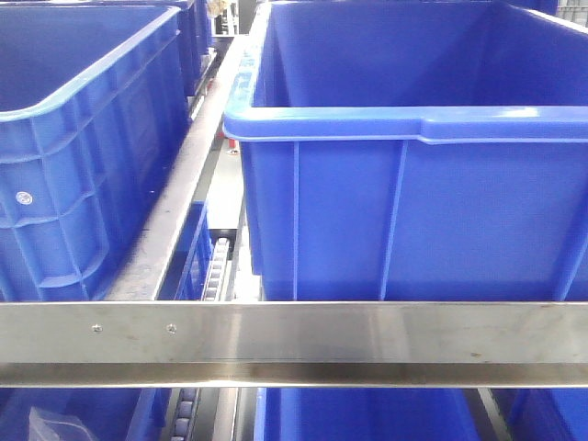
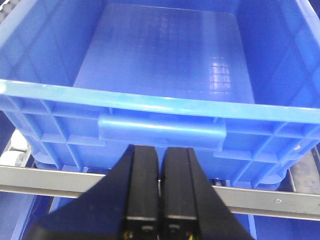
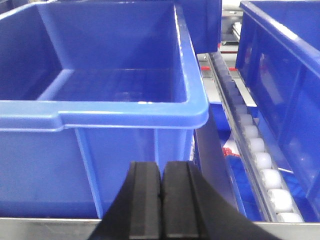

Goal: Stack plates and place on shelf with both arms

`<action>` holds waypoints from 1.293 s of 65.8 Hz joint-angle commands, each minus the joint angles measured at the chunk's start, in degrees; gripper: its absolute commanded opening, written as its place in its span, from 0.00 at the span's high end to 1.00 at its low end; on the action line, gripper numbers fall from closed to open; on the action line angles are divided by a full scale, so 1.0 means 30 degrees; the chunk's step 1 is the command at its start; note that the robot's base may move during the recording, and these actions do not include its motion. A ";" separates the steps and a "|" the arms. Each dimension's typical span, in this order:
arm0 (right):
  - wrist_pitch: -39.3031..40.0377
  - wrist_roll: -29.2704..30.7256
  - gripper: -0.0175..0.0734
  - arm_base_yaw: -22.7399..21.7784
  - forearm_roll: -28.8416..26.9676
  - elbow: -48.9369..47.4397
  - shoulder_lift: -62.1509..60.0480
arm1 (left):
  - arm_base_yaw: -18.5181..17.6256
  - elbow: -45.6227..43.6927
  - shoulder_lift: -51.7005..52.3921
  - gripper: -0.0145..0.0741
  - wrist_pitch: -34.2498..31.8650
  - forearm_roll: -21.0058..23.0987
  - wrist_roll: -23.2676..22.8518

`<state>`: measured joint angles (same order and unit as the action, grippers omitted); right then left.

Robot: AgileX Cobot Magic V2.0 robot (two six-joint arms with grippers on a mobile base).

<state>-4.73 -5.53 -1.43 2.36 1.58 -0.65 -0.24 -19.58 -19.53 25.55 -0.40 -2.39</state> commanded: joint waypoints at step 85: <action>0.1577 -0.0039 0.75 -0.0116 0.0049 0.0025 -0.0353 | 0.0339 0.1807 0.4149 0.74 -0.2933 -0.0154 -0.0100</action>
<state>-4.90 -5.53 -1.43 2.36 1.58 -0.65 0.42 -15.74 -10.67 23.29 -0.77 -2.39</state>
